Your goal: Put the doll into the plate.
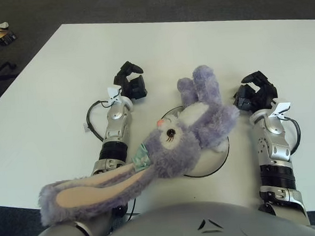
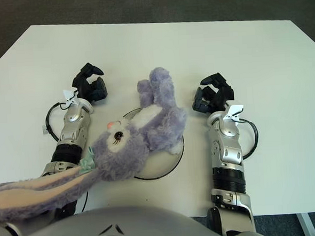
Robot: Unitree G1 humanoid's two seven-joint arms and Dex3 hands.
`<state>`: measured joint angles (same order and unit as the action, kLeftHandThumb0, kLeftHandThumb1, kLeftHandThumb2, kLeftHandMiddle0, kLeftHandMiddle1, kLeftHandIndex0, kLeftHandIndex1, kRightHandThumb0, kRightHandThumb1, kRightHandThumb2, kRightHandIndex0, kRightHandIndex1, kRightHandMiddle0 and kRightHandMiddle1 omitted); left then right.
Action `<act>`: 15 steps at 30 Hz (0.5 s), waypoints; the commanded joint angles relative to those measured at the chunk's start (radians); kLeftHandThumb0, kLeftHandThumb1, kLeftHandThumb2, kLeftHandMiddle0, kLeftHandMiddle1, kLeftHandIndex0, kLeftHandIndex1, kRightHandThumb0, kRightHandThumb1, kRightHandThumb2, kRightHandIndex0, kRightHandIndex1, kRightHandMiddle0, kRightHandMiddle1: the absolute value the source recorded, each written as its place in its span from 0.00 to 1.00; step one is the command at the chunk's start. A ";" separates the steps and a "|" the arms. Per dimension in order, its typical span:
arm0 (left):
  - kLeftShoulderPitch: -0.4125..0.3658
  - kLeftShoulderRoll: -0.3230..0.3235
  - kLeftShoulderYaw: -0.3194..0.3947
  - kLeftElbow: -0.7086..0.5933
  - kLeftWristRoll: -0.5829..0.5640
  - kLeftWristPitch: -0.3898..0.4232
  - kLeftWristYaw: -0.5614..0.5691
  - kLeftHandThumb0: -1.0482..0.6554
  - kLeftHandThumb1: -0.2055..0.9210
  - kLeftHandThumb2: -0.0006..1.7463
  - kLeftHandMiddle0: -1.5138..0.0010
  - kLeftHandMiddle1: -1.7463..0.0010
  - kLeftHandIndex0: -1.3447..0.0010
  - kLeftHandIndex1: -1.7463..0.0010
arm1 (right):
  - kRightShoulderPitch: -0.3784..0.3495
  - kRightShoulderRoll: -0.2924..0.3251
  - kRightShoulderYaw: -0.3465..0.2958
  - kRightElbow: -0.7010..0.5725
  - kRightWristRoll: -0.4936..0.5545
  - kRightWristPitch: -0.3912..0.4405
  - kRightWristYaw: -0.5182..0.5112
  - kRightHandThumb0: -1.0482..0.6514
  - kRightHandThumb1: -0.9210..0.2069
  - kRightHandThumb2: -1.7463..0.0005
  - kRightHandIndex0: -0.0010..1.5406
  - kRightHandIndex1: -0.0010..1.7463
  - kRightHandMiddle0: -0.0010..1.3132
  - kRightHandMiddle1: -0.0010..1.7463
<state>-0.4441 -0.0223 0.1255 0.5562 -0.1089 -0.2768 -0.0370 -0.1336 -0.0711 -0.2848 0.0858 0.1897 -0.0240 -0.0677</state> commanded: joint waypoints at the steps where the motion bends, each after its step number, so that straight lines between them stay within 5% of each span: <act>1: -0.006 0.005 0.003 0.017 -0.005 0.015 -0.002 0.34 0.44 0.77 0.20 0.00 0.53 0.00 | 0.010 0.031 -0.016 0.063 0.023 -0.032 -0.004 0.61 0.88 0.01 0.58 1.00 0.56 0.93; 15: -0.005 0.002 0.003 0.012 -0.008 0.025 -0.003 0.34 0.45 0.77 0.20 0.00 0.54 0.00 | -0.022 0.056 -0.035 0.162 0.007 -0.179 -0.057 0.61 0.90 0.01 0.58 1.00 0.58 0.92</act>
<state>-0.4450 -0.0216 0.1294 0.5574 -0.1130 -0.2734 -0.0382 -0.1757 -0.0561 -0.3143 0.1928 0.1964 -0.1605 -0.1079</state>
